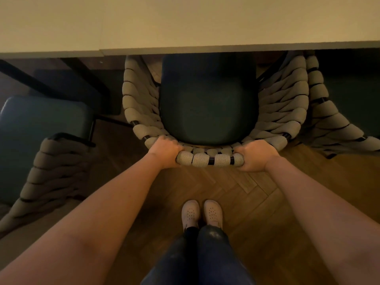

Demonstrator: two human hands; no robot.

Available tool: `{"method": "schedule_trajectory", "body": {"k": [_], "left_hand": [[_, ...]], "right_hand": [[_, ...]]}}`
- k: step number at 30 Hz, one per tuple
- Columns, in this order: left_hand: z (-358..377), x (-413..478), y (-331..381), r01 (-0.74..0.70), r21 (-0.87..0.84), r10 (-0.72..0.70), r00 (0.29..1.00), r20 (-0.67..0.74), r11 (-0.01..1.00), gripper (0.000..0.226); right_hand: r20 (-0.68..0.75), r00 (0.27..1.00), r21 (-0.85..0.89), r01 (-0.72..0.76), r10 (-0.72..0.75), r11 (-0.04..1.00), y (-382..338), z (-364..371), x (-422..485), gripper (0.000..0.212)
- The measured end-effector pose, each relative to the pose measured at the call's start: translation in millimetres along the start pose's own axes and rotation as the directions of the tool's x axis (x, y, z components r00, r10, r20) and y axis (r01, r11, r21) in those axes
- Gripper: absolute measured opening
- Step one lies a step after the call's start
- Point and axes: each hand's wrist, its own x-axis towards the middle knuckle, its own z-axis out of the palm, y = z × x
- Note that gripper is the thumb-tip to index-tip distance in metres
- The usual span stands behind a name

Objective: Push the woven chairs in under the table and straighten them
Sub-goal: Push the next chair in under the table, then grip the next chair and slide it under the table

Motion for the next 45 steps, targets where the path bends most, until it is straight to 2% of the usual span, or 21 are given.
{"method": "schedule_trajectory", "body": {"k": [2,4,8,11,14,18,25,29,35,38,45], "left_hand": [[-0.1,-6.8,6.5,0.056,-0.025,-0.056,0.998,-0.019,0.998,0.07],[3.1,-18.3,13.6,0.095,-0.071,-0.099,0.993,-0.068,0.993,0.076],[9.9,-44.8,32.1,0.127,-0.156,-0.149,0.979,-0.137,0.98,0.084],[18.7,-67.5,43.2,0.158,-0.223,-0.197,0.966,-0.165,0.962,0.085],[34.2,-95.9,44.1,0.204,-0.265,-0.254,0.952,-0.168,0.942,0.083],[65.5,-145.8,26.3,0.3,-0.332,-0.362,0.921,-0.142,0.894,0.082],[159.6,-273.8,-36.3,0.532,-0.404,-0.597,0.801,-0.045,0.744,0.089],[211.2,-354.5,-80.4,0.577,-0.405,-0.646,0.762,-0.046,0.709,0.091],[279.5,-475.3,-151.7,0.696,-0.351,-0.736,0.677,0.028,0.627,0.099],[303.2,-518.0,-181.0,0.743,-0.343,-0.771,0.632,0.078,0.574,0.098],[334.2,-564.4,-253.1,0.793,-0.313,-0.802,0.582,0.134,0.523,0.093]], "right_hand": [[0.019,1.0,0.018,-0.009,0.009,1.0,0.3,-0.6,-0.7,0.018],[0.046,0.998,0.01,-0.038,0.037,0.999,-0.8,-0.3,-0.7,0.024],[0.128,0.987,0.052,-0.108,0.1,0.993,-11.9,-4.5,-3.9,0.072],[0.063,0.996,0.101,-0.067,0.061,0.993,-40.4,-10.1,-5.9,0.086],[-0.085,0.995,0.125,0.057,-0.047,0.991,-88.5,-10.3,-2.1,0.085],[-0.224,0.949,0.051,0.237,-0.22,0.97,-166.2,-11.2,7.7,0.081],[-0.196,0.919,-0.024,0.344,-0.342,0.939,-327.3,0.7,38.6,0.082],[-0.23,0.914,0.003,0.345,-0.335,0.939,-419.8,8.0,56.2,0.083],[-0.221,0.925,0.038,0.326,-0.31,0.945,-568.1,25.3,82.8,0.085],[-0.215,0.906,0.006,0.374,-0.364,0.927,-624.6,29.6,92.4,0.084],[-0.056,0.928,-0.04,0.368,-0.37,0.929,-716.2,28.0,140.7,0.092]]}}
